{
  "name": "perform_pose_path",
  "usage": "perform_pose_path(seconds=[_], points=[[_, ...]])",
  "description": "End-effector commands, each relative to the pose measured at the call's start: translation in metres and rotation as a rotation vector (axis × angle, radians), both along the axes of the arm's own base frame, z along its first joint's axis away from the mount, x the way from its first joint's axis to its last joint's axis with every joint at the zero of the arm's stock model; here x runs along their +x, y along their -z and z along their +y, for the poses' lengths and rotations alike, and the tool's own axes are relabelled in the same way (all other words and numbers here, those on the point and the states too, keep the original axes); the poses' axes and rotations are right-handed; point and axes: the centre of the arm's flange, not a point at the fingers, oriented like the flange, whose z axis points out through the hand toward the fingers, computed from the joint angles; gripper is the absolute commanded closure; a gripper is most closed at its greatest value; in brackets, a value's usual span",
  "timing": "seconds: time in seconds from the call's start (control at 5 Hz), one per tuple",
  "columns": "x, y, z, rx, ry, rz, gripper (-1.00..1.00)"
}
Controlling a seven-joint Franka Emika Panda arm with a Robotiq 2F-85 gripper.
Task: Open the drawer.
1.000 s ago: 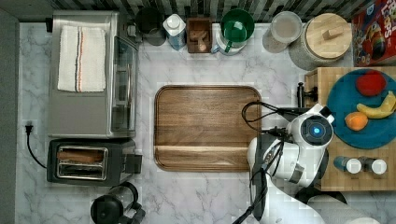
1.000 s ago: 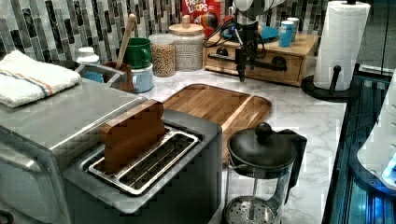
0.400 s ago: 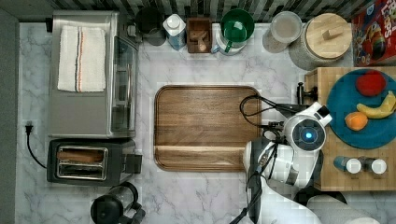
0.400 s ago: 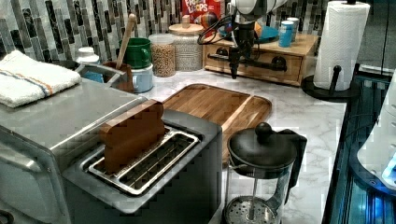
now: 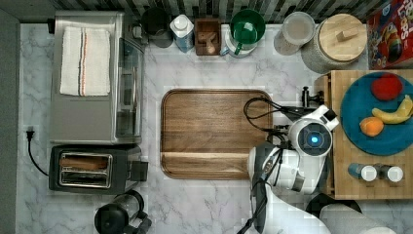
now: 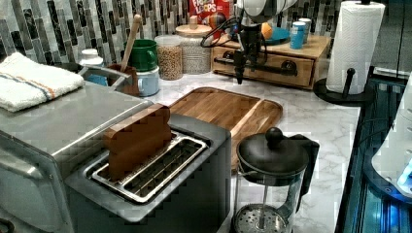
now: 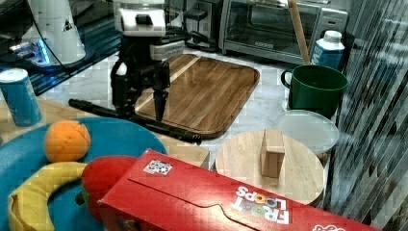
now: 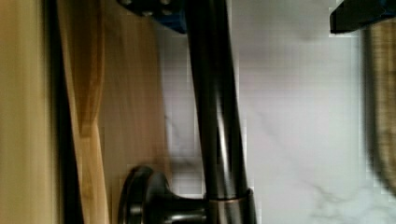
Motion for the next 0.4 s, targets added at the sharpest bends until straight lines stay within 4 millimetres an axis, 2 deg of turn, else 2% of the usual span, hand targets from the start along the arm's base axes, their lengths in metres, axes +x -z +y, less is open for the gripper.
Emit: perform_pose_path(seconds=[0.2,0.4], points=[[0.0196,0.0026,0.2798,0.098,-0.280,0.003,-1.00],[0.0204,-0.0011,0.2864,0.105,-0.253,0.005,-1.00]])
